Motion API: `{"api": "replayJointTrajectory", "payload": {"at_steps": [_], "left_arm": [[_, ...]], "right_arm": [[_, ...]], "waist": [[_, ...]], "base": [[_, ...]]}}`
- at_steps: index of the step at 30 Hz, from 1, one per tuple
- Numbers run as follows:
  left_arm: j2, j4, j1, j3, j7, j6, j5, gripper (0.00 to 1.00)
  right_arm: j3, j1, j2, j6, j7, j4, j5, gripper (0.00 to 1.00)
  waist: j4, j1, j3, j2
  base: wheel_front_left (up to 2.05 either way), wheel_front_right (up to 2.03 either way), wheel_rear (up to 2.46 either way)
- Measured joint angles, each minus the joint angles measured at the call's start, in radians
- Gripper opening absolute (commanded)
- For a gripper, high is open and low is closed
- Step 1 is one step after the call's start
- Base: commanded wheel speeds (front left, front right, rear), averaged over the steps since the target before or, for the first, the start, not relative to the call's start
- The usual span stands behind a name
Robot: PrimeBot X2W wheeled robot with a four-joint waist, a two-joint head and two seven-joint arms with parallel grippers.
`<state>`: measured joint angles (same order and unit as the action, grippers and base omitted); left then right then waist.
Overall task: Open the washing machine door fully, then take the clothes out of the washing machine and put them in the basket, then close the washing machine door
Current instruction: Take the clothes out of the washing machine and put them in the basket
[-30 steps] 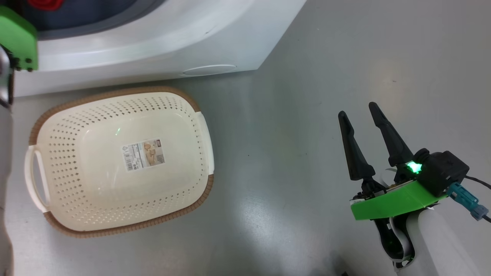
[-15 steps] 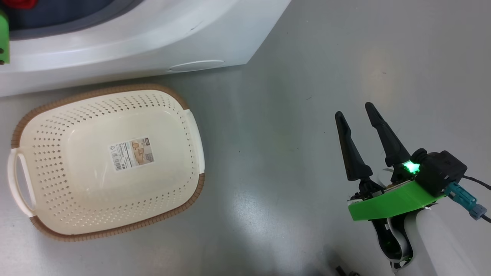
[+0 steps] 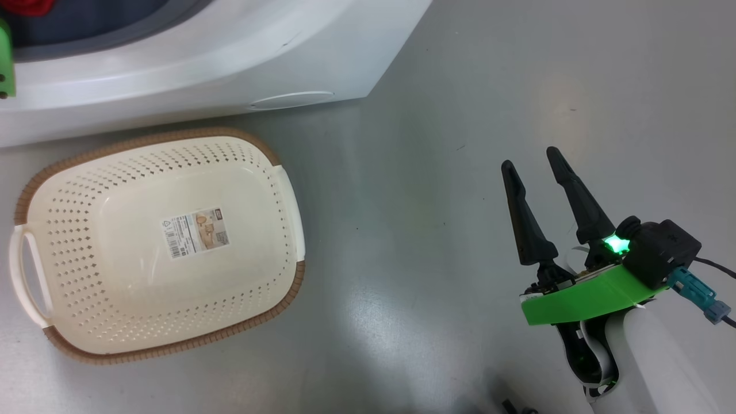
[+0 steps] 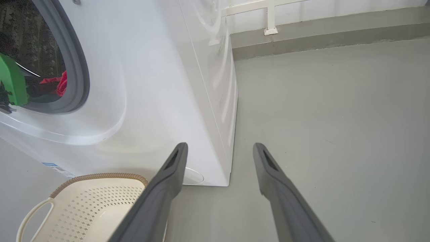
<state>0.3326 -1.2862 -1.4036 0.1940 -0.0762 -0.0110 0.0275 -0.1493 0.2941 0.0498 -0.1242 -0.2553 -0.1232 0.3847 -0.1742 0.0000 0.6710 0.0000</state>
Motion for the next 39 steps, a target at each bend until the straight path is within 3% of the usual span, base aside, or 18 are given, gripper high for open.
{"api": "replayJointTrajectory", "payload": {"at_steps": [7, 22, 39], "left_arm": [[-0.001, -0.010, 0.013, 0.025, -0.018, -0.026, -0.013, 0.00], [-0.003, -0.014, 0.026, 0.092, 0.113, -0.048, 0.015, 0.00], [-0.014, 0.066, 0.130, 0.010, -0.166, -0.016, -0.120, 0.00]], "right_arm": [[-0.002, 0.000, 0.000, 0.000, 0.000, -0.004, 0.024, 1.00], [-0.033, 0.000, 0.000, 0.000, 0.000, -0.014, 0.048, 1.00], [-0.027, -0.006, 0.000, 0.000, 0.000, -0.037, 0.044, 1.00]], "waist": [[0.005, 0.0000, -0.008, 0.0000], [-0.003, 0.0000, -0.043, 0.0001], [0.015, 0.0000, -0.114, 0.0001]], "base": [[0.00, 0.00, 0.00], [0.00, 0.00, 0.00], [0.00, 0.00, 0.00]]}}
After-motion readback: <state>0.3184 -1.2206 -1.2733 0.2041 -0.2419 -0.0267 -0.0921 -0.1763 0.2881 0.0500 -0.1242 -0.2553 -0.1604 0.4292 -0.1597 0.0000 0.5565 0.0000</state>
